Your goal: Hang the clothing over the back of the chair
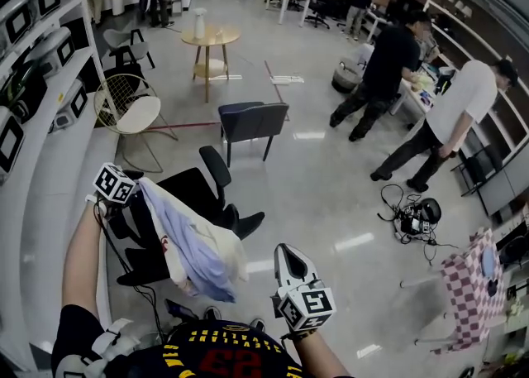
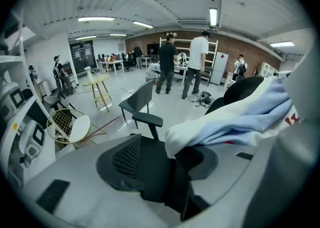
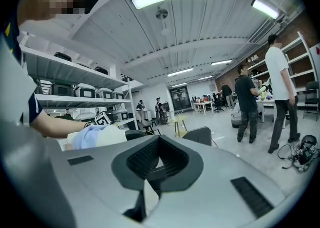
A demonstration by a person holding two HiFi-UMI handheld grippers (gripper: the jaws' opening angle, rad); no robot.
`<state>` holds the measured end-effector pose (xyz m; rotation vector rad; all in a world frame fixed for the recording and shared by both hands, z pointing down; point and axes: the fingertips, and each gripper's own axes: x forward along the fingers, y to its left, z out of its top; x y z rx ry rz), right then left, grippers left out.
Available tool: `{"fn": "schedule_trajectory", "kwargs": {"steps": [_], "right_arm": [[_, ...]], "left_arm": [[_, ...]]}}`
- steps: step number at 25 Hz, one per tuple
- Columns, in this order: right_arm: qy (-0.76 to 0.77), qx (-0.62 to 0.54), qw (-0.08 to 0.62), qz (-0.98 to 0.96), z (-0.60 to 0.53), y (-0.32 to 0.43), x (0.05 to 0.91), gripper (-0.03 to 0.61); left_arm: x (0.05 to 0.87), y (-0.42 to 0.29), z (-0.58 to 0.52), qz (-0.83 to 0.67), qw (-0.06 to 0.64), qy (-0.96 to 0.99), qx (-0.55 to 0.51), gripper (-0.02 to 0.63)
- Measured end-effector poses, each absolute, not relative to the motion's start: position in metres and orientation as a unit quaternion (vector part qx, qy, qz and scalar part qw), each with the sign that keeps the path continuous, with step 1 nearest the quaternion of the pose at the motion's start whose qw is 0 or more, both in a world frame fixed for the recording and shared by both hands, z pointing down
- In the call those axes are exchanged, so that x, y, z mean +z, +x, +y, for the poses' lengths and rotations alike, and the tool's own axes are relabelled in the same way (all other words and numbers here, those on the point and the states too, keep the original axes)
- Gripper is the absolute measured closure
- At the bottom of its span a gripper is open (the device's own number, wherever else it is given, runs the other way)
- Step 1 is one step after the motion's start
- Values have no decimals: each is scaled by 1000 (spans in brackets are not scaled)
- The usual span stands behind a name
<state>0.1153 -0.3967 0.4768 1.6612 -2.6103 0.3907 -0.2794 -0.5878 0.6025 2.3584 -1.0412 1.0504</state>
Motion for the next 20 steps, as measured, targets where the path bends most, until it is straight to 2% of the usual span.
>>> {"fn": "schedule_trajectory", "kwargs": {"steps": [5,14,20], "right_arm": [[518,122,8,-847,-398,104,479,571],[512,117,-2,-851,-394,110,471,571],[508,120,-5,-853,-391,114,470,571]], "left_arm": [[575,-306,-580,-392,179,837,337,431],[578,-332,-503,-277,220,836,420,433],[553,-372,-500,-367,212,826,372,431]]}}
